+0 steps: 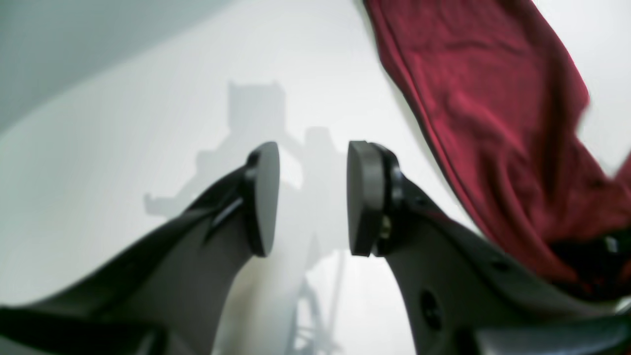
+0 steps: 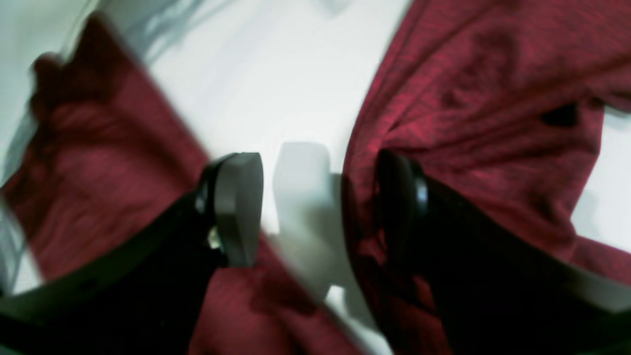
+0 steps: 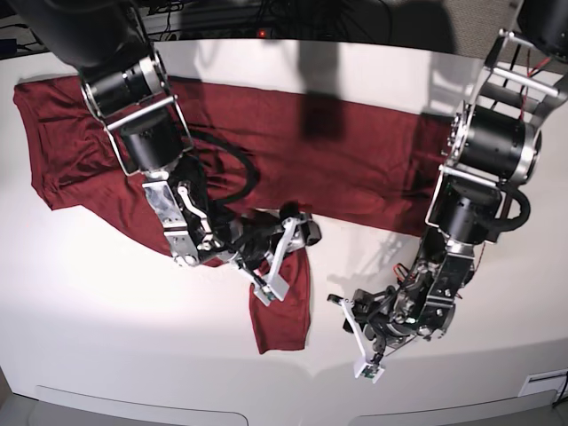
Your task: Fold the T-shirt properly
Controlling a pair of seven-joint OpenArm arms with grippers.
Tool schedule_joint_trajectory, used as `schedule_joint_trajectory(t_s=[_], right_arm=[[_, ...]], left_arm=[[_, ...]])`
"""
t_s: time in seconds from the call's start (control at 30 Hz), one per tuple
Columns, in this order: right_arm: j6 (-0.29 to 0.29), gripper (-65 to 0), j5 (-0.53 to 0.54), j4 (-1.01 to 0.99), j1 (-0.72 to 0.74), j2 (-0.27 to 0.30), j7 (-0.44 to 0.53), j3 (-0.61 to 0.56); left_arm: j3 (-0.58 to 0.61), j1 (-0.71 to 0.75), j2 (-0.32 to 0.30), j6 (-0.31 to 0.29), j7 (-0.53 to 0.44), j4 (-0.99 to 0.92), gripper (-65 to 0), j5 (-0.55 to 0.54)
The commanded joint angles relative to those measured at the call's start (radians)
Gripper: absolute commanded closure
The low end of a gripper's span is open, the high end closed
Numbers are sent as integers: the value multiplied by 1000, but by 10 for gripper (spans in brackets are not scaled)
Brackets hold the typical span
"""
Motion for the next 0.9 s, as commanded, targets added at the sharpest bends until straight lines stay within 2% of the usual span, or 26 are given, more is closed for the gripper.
schedule_joint_trajectory(t_s=[0.0,0.13,0.23,0.37,0.43,0.53,0.6,0.7,0.77,0.87], right_arm=[[3,-364,-5,21,-24,12,-91,-10],[3,-364,90,133,-87,59,-168,-10],[3,-364,138,202,-117,80,-187,-10],[3,-364,145,234,-117,83,-187,-10],[3,-364,145,238,-113,83,-187,-10],[3,-364,145,238,-113,80,-188,-10],[3,-364,145,238,-115,80,-188,-10],[3,-364,145,238,-114,80,-191,-10],[3,-364,145,238,-115,80,-192,-10],[3,-364,172,239,-115,80,-203,-10]], left_arm=[[-3,-39,-6,-1,-26,17,-224,-7],[-3,-39,-10,-2,-25,17,-224,-31],[-3,-39,-6,-2,-24,17,-224,-126],[-3,-27,43,-4,-14,17,-224,-151],[-3,-8,77,0,-45,17,-224,-96],[-3,33,129,107,-117,17,-225,43],[-3,59,154,147,-173,17,-230,114],[-3,75,171,151,-233,17,-232,138],[-3,74,170,178,-253,17,-232,138],[-3,72,161,195,-244,17,-232,148]])
